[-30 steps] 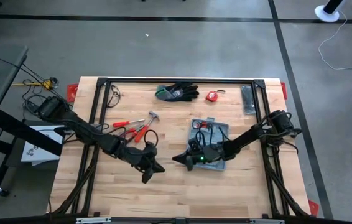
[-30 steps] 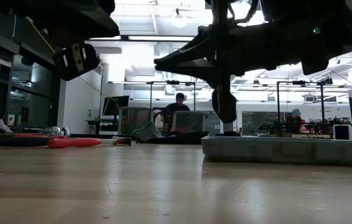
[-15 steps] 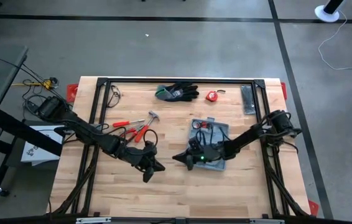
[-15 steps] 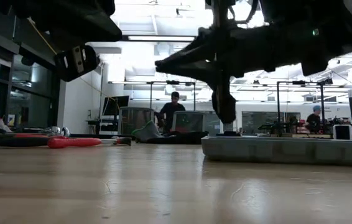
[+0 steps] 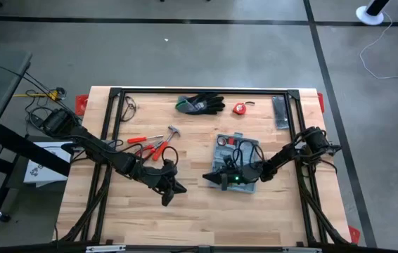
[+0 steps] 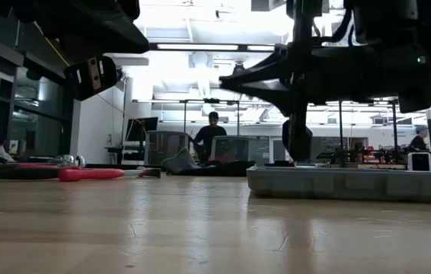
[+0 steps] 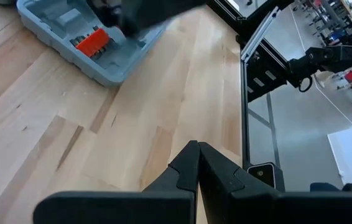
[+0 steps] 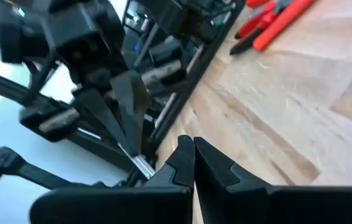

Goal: Prefit tool cases
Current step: Put the screwdriver bit set into the gray tool case

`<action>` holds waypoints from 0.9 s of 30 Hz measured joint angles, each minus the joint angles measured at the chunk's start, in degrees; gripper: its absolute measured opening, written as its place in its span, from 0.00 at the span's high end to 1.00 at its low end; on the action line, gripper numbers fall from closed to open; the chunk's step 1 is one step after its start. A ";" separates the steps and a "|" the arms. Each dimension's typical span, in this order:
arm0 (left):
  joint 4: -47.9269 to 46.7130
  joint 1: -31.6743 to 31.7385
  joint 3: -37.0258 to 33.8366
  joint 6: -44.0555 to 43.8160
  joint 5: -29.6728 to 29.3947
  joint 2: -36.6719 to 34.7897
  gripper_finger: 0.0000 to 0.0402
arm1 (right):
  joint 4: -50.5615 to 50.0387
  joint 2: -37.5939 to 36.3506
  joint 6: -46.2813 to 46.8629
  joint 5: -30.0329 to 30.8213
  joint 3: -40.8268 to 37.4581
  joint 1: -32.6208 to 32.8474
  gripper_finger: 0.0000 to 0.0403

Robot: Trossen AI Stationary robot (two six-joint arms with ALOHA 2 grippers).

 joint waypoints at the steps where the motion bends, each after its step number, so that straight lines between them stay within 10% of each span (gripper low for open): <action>1: -0.01 0.00 0.00 0.00 -0.25 0.00 1.00 | -0.88 0.00 -0.02 -0.07 0.56 0.07 1.00; 27: -1.04 -0.90 0.02 -0.44 -1.06 -0.02 1.00 | -1.46 -2.51 -0.66 -3.07 0.90 -0.76 1.00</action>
